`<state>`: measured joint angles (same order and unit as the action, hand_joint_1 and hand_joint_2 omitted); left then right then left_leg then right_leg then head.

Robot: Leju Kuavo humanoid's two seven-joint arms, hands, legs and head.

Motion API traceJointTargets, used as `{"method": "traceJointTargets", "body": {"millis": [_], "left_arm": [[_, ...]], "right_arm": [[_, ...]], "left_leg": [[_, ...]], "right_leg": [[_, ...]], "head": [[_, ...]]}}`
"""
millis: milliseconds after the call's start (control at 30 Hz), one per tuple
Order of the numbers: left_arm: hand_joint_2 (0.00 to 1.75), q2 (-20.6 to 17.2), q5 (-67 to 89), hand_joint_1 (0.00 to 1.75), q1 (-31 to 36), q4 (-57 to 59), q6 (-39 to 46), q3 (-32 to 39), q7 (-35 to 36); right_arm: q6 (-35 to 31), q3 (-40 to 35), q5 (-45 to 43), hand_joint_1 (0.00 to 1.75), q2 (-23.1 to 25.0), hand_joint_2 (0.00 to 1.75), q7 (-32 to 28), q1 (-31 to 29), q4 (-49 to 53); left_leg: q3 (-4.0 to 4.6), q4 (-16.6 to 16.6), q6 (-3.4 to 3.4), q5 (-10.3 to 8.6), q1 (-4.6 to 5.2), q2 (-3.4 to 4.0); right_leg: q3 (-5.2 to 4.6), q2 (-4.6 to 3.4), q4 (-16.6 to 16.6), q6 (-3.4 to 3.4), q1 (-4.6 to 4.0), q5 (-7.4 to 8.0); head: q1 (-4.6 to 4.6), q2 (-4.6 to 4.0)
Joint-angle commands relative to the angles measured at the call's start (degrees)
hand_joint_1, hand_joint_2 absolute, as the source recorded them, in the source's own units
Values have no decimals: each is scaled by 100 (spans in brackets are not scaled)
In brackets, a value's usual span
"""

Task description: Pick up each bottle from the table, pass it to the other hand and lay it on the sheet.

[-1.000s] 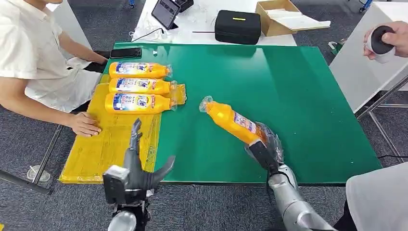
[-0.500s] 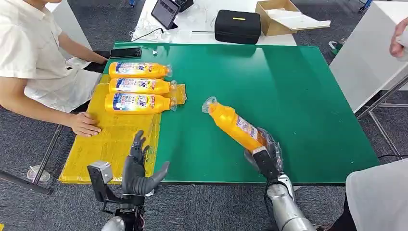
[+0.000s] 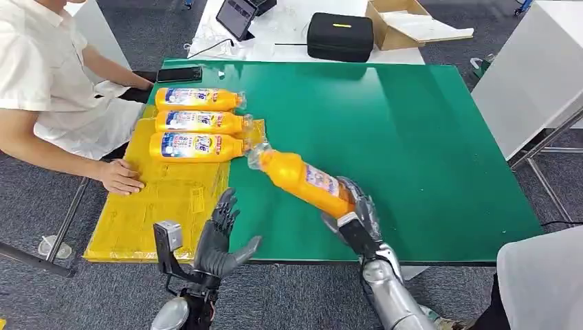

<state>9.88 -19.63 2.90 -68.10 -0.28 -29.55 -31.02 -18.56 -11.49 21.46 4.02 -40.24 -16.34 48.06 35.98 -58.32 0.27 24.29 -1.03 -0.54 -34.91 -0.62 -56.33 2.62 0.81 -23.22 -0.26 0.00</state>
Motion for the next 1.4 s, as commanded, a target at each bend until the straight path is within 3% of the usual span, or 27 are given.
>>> {"method": "traceJointTargets", "body": {"millis": [33,867,1033,1400], "left_arm": [[175,325,-171,0,844,1805,-188,428,-47],[175,413,-872,0,1029,1151,-1143,758,-539],[175,367,-899,0,769,743,-1552,473,-510],[175,358,-662,0,760,694,-1404,231,-709]], "right_arm": [[143,-684,-237,175,15,175,24,-123,431],[536,-1583,-518,175,286,175,24,-202,442],[599,-1682,-646,175,282,175,24,-212,346],[636,-1781,-749,175,277,175,24,-313,282]], "left_leg": [[-31,5,4,3,2,8],[-9,0,4,2,-1,9],[-3,2,2,-1,0,8],[-8,1,4,1,1,10]], "right_leg": [[29,6,2,-17,-3,-3],[8,-2,-2,-8,-3,-2],[3,-3,0,-6,-2,1],[6,-3,-1,-7,-2,0]], "head": [[0,0],[2,0],[0,0],[0,0]]}}
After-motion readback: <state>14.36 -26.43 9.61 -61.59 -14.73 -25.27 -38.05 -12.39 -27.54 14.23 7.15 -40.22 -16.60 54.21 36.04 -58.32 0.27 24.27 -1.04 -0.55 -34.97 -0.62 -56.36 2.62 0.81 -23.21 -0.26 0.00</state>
